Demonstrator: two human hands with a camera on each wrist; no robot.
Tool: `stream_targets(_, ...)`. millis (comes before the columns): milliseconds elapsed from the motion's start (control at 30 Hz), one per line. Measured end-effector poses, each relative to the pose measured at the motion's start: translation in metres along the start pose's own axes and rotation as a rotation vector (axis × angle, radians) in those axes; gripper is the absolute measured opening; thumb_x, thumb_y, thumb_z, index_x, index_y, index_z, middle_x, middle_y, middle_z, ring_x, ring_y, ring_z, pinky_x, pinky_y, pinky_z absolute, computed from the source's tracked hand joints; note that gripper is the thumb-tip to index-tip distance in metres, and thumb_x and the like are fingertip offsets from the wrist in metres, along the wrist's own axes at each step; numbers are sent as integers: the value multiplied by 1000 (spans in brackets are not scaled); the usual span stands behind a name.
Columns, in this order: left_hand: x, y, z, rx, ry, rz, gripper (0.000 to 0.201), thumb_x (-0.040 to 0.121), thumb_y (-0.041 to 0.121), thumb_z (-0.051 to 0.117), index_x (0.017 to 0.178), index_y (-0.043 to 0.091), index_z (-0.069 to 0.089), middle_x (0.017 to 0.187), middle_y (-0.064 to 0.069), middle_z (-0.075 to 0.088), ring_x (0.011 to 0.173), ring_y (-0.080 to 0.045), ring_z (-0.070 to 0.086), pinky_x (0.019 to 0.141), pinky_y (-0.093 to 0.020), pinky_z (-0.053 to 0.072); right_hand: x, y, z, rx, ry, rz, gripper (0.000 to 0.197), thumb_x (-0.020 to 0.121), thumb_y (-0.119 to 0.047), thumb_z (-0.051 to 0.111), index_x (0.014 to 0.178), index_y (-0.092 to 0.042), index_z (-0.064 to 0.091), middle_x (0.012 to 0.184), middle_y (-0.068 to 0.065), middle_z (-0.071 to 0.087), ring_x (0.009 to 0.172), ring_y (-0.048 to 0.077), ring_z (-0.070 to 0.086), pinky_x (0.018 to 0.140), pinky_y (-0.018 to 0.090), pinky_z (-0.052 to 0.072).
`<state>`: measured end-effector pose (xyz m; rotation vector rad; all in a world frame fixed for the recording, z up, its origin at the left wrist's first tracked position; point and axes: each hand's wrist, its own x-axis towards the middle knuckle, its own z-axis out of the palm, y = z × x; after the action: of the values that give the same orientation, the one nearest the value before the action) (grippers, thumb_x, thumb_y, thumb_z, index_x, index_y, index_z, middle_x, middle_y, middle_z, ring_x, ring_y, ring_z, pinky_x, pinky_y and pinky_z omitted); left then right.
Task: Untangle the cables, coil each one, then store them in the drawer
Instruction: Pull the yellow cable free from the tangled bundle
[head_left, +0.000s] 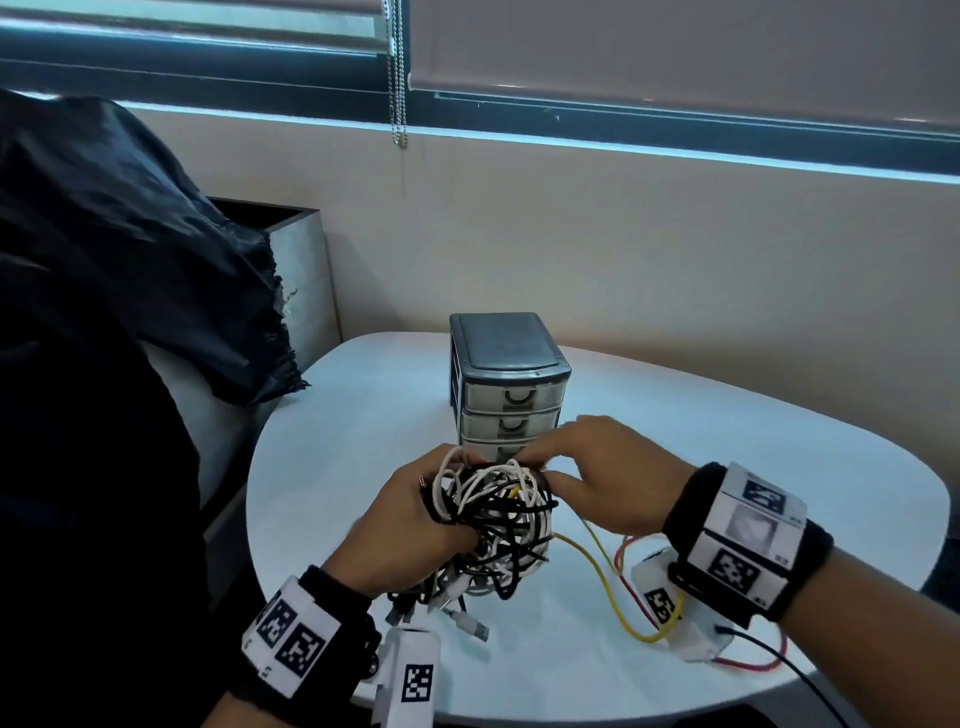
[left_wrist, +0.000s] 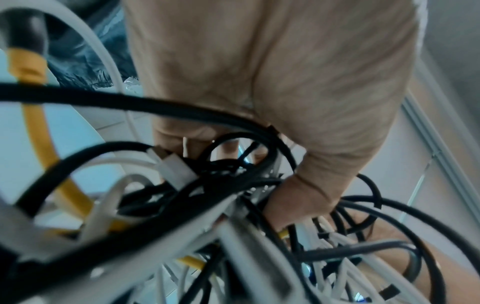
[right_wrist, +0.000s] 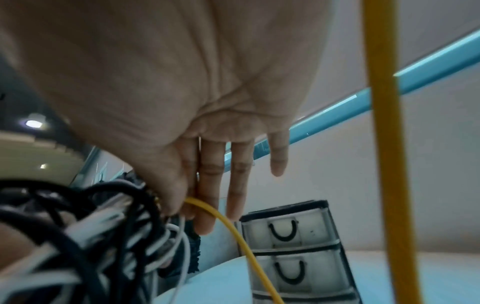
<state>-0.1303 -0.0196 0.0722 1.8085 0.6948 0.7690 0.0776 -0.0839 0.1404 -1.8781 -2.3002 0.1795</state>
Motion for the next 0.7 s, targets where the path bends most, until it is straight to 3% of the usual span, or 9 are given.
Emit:
stream_targets(67,-1,-2,-1,0,17,-1,58,63,-19,66,104,22,66,93,5,73,87,-11,70,71,-23,55,2,7,6,-132,47,-24,26,99,-35,46,103,-30,71,102,-10,73,92,20,62,95,42,44)
stream_targets(167,-2,-5,-5,-33,27,-28,54,66,-20,66,100,22,64,88,6,73,78,-8,68,66,-21,53,3,22,3,-201,269,-6,32,96,-36,45,87,-21,72,82,-2,73,76,30,64,77,43,50)
stream_targets(233,-3,-8,-9,-41,12,-45,49,66,-15,67,95,24,64,85,5,71,74,-9,65,65,-22,51,2,42,-14,-161,497,111,16,92,-22,60,87,-17,73,84,5,74,77,34,68,73,44,54)
stream_targets(300,-6,-10,-12,-69,13,-54,45,63,-7,66,93,27,64,89,1,70,78,-15,66,67,-27,53,-3,58,-38,-147,638,250,17,94,-24,60,93,-17,75,91,6,76,84,34,69,76,42,54)
stream_targets(367,-5,-9,-12,-108,32,-50,43,61,-2,67,95,25,64,97,-7,70,89,-28,68,77,-41,55,-6,70,-49,-165,597,383,23,96,-33,55,97,-20,74,94,4,75,88,33,67,75,40,53)
stream_targets(467,2,-7,-6,-95,32,-26,45,61,-4,66,99,20,65,94,-6,71,90,-29,69,77,-41,57,-1,75,-41,-185,573,456,20,96,-28,53,101,-19,71,97,5,74,91,35,64,75,40,50)
stream_targets(533,6,-6,-2,-74,26,-17,46,64,-12,66,99,17,64,91,-4,71,84,-20,69,72,-34,57,-1,70,-29,-192,593,332,28,91,-12,57,116,-18,68,114,8,71,102,35,63,87,45,50)
stream_targets(633,6,-7,1,-51,6,-17,49,66,-19,65,101,14,64,91,-3,72,86,-19,70,73,-29,57,-3,55,-2,-251,439,-3,62,75,-3,56,135,-20,54,136,5,59,124,28,54,105,58,38)
stream_targets(700,6,-9,2,-57,7,-12,49,65,-17,66,102,14,65,93,-4,73,88,-22,70,73,-28,57,-3,35,11,-196,198,-69,49,85,-11,54,132,-26,56,135,-5,59,130,18,49,115,56,23)
